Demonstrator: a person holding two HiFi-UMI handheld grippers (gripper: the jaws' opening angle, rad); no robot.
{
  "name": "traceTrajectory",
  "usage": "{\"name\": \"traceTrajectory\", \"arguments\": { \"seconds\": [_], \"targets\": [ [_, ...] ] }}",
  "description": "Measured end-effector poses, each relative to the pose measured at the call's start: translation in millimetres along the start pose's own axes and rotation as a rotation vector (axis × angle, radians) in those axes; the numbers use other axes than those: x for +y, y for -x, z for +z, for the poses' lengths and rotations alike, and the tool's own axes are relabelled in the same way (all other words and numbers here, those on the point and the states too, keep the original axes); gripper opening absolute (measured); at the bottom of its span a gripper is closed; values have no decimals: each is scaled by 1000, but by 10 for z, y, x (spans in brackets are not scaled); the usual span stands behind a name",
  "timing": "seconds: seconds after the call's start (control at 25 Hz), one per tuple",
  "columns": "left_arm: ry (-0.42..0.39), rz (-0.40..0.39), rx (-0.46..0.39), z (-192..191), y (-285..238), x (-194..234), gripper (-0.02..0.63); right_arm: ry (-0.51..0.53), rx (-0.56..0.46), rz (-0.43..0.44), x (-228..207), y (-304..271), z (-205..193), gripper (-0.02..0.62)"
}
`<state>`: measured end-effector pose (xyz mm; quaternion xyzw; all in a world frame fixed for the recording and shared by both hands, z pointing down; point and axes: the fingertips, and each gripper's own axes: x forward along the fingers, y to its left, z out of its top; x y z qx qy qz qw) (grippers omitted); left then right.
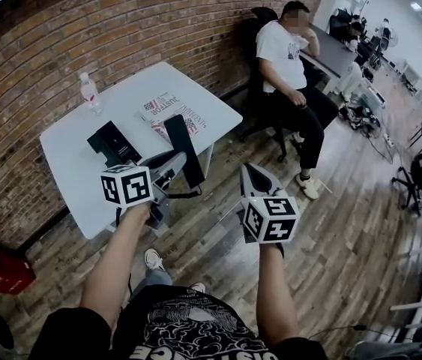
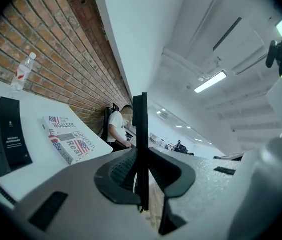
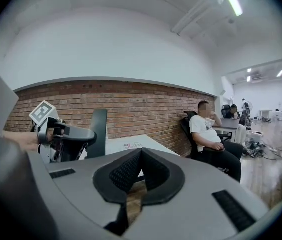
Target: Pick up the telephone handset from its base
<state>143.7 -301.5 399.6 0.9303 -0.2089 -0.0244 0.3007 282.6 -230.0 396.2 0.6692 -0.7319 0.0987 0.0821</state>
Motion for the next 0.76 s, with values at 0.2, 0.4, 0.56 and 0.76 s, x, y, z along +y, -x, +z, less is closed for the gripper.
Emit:
{"name": "traceTrajectory", "arguments": {
  "seconds": [0.2,0.4,0.56,0.76],
  "targets": [
    [-1,6,10,-97,-1,-61,72,-9,0,-3,-41,89,-49,0],
    [1,11,5,-84,10,-77,72,-1,-2,3,-23,95,-15,0],
    [4,14,3,-84,20,-71,72,-1,-5,6,-21,98,-19,0],
    [6,14,4,-83,16,-74,72,8,-11,10,-3,97,14,0]
  ]
}}
